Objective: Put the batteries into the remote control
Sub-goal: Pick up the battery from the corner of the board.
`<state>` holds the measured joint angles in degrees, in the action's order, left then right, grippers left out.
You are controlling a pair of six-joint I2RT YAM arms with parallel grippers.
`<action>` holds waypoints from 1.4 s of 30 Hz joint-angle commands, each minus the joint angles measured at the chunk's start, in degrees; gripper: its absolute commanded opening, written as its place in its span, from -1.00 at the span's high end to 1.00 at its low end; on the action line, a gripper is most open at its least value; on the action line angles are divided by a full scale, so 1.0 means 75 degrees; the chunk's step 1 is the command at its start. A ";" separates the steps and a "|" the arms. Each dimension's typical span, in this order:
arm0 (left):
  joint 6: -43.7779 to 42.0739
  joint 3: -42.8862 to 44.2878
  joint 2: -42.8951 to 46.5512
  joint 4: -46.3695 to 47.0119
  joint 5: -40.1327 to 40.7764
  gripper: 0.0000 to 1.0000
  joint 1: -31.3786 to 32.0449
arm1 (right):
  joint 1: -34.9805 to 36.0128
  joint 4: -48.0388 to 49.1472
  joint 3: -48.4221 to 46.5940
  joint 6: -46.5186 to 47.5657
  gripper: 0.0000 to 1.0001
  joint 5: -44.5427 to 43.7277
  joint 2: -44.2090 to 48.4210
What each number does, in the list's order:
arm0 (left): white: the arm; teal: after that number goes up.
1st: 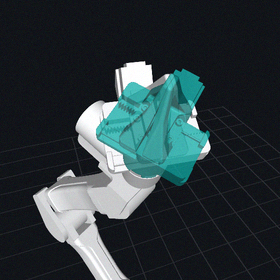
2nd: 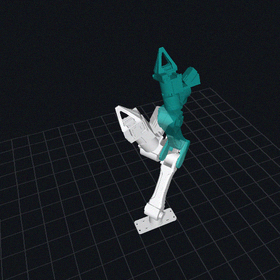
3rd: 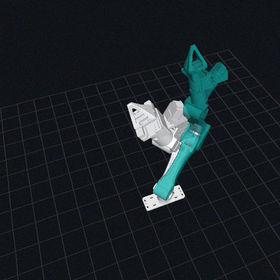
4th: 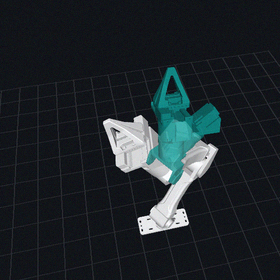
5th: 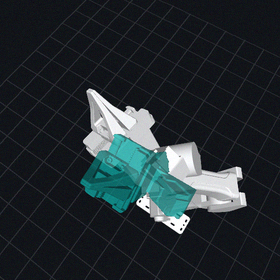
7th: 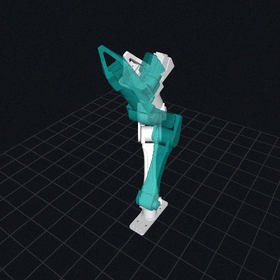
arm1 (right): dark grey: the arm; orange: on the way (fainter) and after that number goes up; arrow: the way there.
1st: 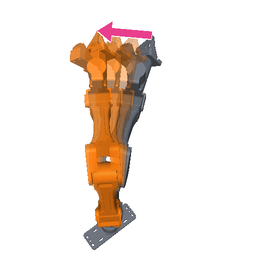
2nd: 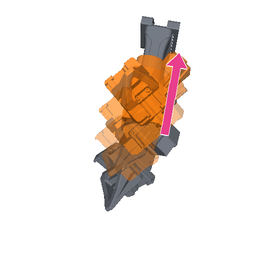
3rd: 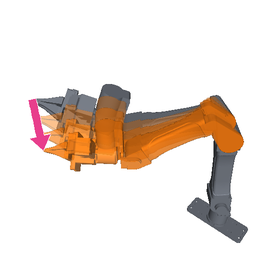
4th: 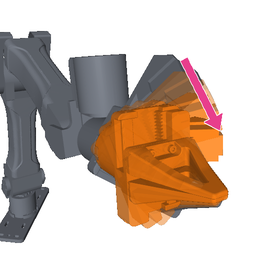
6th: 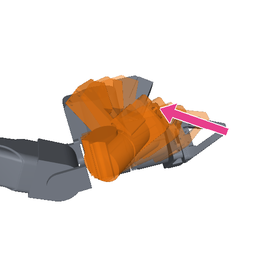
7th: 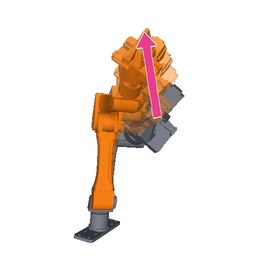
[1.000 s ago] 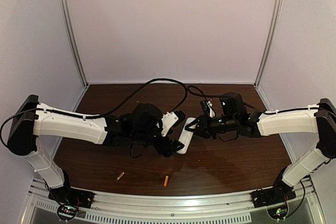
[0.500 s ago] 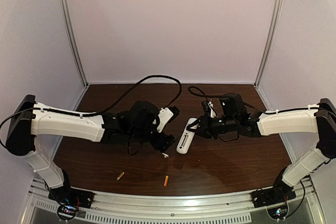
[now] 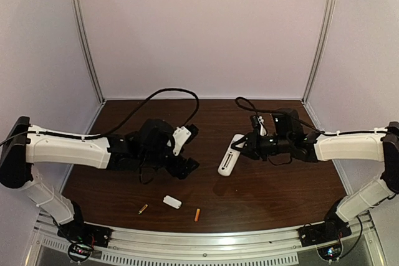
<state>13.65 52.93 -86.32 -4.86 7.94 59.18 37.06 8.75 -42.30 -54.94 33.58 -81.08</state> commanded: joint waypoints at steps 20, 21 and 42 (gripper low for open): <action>0.2853 -0.1094 0.1210 -0.3676 -0.0669 -0.58 -0.0077 | -0.0195 0.0419 0.0910 0.1670 1.00 0.0633 0.1693; 0.2970 -0.1194 0.1304 -0.3835 -0.0687 -0.56 -0.0079 | -0.0195 0.0469 0.0945 0.1657 1.00 0.0648 0.1693; 0.4047 -0.1402 0.1172 -0.5737 -0.0855 -0.03 -0.0088 | -0.0195 0.0592 0.1027 0.1429 1.00 0.1005 0.1587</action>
<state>42.15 43.38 -76.60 -46.70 2.11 58.85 35.73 12.14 -35.18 -43.90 40.10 -69.32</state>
